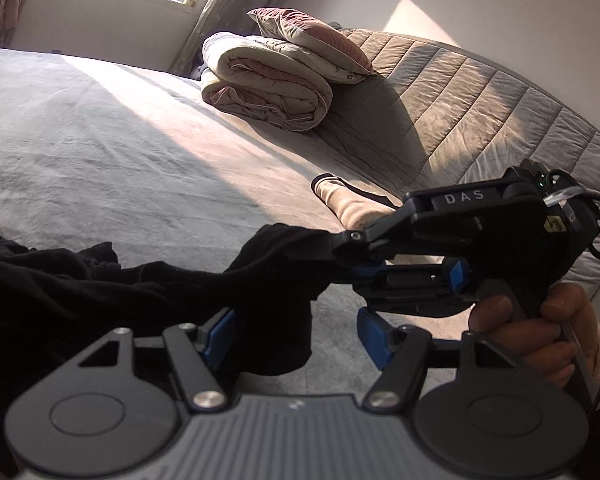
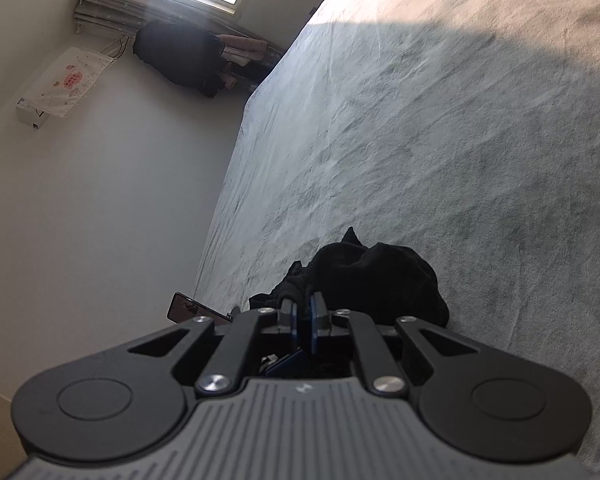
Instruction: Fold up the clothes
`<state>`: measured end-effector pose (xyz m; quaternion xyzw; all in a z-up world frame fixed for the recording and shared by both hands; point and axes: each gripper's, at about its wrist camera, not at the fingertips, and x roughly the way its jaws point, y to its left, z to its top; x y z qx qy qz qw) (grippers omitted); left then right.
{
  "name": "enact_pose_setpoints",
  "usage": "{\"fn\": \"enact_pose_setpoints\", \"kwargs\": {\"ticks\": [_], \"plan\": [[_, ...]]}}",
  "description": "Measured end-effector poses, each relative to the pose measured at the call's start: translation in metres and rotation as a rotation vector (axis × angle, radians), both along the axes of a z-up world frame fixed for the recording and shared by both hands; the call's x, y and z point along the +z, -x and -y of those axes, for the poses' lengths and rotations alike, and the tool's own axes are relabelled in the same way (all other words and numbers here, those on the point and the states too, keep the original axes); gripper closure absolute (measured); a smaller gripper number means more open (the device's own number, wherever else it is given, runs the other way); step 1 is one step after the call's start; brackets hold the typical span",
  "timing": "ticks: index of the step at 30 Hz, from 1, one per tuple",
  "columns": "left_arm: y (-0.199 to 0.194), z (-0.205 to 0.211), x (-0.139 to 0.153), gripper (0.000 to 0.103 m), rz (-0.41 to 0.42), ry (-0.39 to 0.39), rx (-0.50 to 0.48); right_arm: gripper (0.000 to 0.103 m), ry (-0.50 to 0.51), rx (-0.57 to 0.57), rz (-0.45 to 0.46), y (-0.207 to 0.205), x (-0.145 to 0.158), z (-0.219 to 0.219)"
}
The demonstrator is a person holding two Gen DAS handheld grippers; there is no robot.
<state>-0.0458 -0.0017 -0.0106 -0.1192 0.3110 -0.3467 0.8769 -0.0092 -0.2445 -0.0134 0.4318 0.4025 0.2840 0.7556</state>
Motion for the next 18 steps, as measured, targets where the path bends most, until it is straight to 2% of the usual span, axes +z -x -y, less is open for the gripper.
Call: {"fn": "enact_pose_setpoints", "kwargs": {"ticks": [2,3,4,6,8,9,18], "plan": [[-0.001,0.001,0.000,0.041,0.003,-0.002,0.017,0.094,-0.052,0.028,-0.011,0.001,0.000,-0.004],[-0.002,0.000,0.000,0.064,-0.006,-0.001,0.020,0.094,-0.081,0.043,-0.018,0.002,0.000,-0.006],[-0.003,-0.002,0.000,0.101,-0.020,-0.004,0.021,0.093,-0.110,0.058,-0.025,0.002,0.000,-0.007],[-0.003,-0.007,0.000,0.100,-0.030,-0.015,0.053,0.093,-0.156,0.088,-0.040,0.003,0.000,-0.010],[-0.001,-0.015,0.003,0.101,-0.028,-0.037,0.080,0.090,-0.160,0.104,-0.034,0.003,0.003,-0.011],[0.001,-0.022,0.004,0.101,-0.032,-0.045,0.091,0.086,-0.151,0.108,-0.027,0.002,0.004,-0.012],[0.022,-0.105,0.003,0.101,-0.050,-0.103,0.241,0.085,-0.085,0.129,-0.025,0.002,-0.003,-0.018]]}}
